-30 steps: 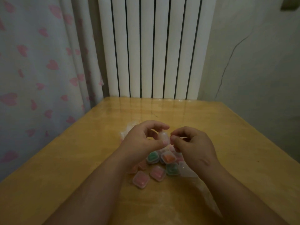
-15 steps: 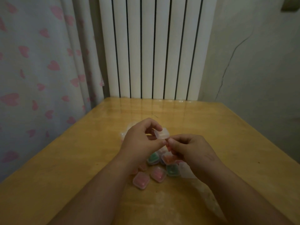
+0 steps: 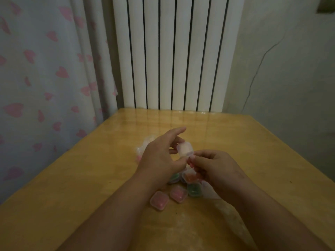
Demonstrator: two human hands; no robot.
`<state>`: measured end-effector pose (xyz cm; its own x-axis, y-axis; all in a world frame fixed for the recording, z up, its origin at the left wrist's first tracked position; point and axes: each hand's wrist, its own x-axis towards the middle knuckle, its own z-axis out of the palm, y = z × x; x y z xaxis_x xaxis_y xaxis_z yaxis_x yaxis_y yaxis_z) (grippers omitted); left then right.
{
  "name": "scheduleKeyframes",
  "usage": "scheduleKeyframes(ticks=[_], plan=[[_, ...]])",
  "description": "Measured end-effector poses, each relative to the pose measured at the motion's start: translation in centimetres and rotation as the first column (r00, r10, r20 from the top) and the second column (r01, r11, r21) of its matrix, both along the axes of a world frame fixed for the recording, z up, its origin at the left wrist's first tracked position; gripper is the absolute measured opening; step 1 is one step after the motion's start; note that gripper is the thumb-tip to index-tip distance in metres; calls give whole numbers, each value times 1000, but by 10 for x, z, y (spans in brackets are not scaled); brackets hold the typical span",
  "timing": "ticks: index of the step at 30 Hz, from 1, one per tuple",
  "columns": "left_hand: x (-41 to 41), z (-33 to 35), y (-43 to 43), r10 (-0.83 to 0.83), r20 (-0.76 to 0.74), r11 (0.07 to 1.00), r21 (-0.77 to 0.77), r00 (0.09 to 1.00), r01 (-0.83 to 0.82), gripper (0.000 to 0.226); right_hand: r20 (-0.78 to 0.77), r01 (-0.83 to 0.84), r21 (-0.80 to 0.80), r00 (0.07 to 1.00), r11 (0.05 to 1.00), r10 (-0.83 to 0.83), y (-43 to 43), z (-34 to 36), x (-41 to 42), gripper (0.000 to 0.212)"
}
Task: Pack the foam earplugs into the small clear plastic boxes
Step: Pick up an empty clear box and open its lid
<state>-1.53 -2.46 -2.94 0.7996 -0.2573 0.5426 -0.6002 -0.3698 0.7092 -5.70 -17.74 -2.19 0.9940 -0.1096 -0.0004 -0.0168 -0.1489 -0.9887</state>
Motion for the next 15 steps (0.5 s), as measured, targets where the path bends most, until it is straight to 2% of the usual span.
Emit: scheduleKeyframes(ticks=[5,8,11,13,15], plan=[[-1,0,-1,12,52,999,39,999,-15,64,-57,13,8,998,1000,-12,1,5,-2,18],[-2,-1,-2,2,-12,997,-75,1000,-3,46,-85,71,1,994,998,-70,2,3,0,21],[-1,1,-2,-33,-76,975,-221,997,16,29,-86,84,37,993,996,-81,1,2,1,15],[-1,3,0,-52,-114,958,-287,992,17,33,-72,61,43,996,997,-58,1,4,0,14],[-2,5,0,-58,-123,964,-266,991,23,39,-51,53,12,997,999,-52,0,6,-1,12]])
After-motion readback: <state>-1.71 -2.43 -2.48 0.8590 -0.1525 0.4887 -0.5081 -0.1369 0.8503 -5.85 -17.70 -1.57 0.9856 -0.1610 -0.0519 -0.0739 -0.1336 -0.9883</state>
